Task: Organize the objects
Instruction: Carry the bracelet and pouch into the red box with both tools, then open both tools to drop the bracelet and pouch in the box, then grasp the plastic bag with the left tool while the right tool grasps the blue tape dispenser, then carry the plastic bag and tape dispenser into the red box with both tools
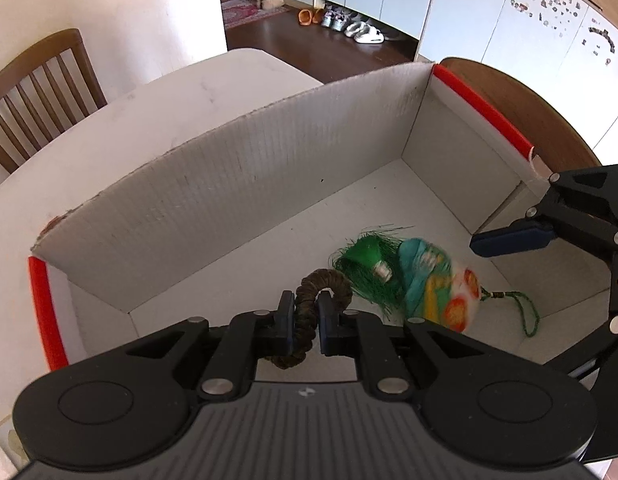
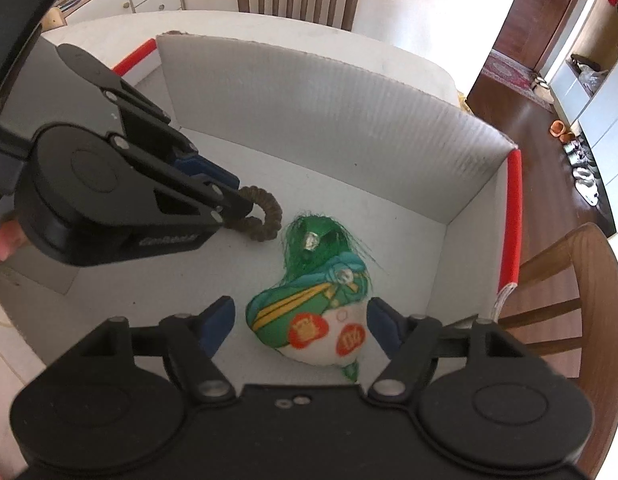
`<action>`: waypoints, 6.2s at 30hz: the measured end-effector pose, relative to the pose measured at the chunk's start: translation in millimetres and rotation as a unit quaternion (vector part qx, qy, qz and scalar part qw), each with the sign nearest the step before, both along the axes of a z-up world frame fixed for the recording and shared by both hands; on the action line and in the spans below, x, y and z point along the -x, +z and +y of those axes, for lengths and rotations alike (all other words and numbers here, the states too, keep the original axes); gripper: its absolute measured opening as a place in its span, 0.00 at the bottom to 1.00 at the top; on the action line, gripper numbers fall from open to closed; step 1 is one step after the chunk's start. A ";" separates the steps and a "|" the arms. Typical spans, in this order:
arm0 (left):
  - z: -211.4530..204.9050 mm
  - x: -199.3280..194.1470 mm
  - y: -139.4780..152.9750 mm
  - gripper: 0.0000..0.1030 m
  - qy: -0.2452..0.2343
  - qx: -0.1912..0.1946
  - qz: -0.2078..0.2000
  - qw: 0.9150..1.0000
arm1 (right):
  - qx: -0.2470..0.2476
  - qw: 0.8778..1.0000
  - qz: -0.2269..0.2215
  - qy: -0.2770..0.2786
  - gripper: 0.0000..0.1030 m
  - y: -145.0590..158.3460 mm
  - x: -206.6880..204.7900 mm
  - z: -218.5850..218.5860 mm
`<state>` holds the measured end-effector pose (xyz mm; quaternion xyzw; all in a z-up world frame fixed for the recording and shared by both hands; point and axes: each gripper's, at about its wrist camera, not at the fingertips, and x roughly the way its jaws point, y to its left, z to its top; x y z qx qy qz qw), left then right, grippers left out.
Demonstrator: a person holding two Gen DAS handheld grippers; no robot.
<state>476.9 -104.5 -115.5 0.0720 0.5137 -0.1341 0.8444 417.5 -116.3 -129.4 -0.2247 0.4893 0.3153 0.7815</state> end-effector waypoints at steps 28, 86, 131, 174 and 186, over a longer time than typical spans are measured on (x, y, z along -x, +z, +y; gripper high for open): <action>39.9 80.3 86.6 0.63 0.029 0.083 -0.113 0.990 | -0.117 0.991 -0.066 -0.025 0.74 85.0 59.9 -37.3; 364.0 249.8 43.6 1.00 0.259 0.034 -0.175 0.949 | -0.170 0.984 -0.046 0.007 0.97 53.8 216.3 152.5; 405.9 208.7 -41.7 0.45 0.242 0.034 -0.101 0.964 | -0.078 0.994 -0.043 0.064 0.60 -40.4 211.5 213.4; 290.2 238.4 68.5 0.34 0.192 0.060 -0.155 0.967 | -0.173 0.982 -0.063 -0.050 0.58 72.2 195.9 92.3; 201.0 205.2 85.5 0.34 0.132 0.082 -0.160 0.975 | -0.176 0.977 -0.089 -0.085 0.58 90.1 161.9 41.1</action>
